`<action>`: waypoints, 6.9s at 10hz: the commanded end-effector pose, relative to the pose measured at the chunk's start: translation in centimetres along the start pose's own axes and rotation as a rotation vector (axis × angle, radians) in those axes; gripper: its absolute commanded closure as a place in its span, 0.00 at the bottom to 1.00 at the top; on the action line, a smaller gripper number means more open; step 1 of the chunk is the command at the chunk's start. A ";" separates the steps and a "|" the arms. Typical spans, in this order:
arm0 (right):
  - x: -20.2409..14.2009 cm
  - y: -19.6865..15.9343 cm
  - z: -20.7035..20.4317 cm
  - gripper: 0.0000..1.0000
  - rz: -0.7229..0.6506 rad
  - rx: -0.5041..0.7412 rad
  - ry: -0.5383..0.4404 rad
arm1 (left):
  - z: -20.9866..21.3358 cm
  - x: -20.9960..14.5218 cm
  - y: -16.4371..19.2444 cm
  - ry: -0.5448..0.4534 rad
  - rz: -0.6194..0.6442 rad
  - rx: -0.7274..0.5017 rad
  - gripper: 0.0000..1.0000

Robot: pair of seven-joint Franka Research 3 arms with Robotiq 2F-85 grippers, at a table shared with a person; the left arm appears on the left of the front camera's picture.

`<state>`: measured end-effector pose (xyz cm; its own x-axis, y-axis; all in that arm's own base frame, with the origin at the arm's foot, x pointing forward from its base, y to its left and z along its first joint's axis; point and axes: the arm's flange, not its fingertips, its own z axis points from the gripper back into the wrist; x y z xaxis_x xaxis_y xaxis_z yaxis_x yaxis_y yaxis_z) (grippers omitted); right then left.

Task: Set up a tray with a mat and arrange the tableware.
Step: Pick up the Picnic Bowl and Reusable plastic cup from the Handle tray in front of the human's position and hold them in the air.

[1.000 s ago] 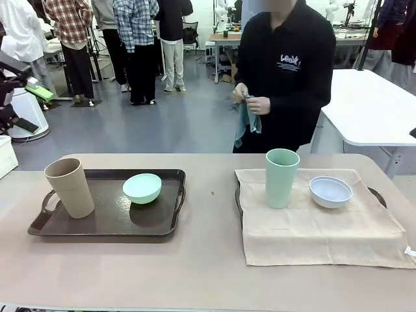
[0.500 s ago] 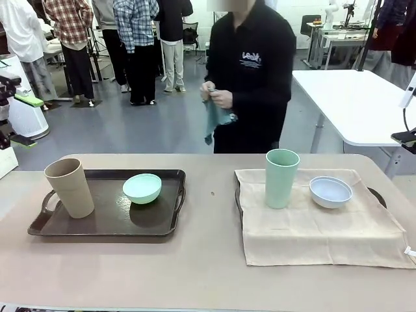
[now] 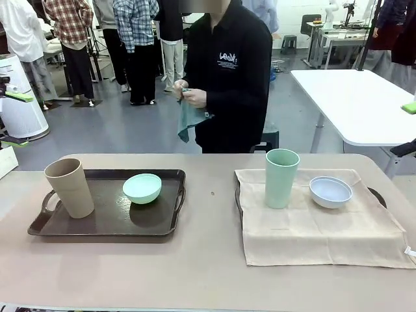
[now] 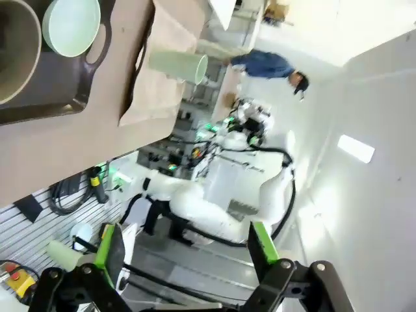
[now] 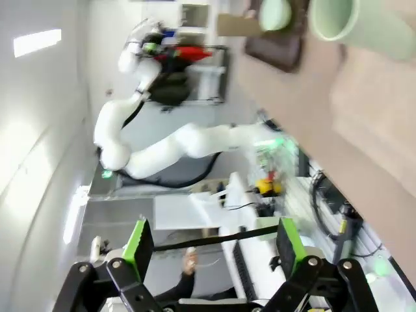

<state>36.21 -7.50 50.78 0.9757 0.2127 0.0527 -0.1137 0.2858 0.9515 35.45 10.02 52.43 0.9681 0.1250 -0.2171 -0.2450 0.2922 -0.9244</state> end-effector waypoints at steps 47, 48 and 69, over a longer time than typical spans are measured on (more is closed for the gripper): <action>14.7 24.0 -31.9 0.00 0.488 -0.834 0.199 | 6.9 12.4 0.2 0.347 -1.430 0.309 0.00; 14.4 23.7 -31.9 0.00 0.479 -0.802 0.255 | 8.2 11.1 0.0 0.337 -1.460 0.244 0.00; 19.9 11.7 -54.3 0.00 0.301 -1.201 -0.079 | 5.8 12.8 13.3 0.247 -1.898 0.297 0.00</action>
<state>44.55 49.37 47.80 0.8868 0.3723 0.2737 -0.4003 0.9148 0.0528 44.68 22.30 39.59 -0.0375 -0.6128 0.7893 0.9981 0.0150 0.0590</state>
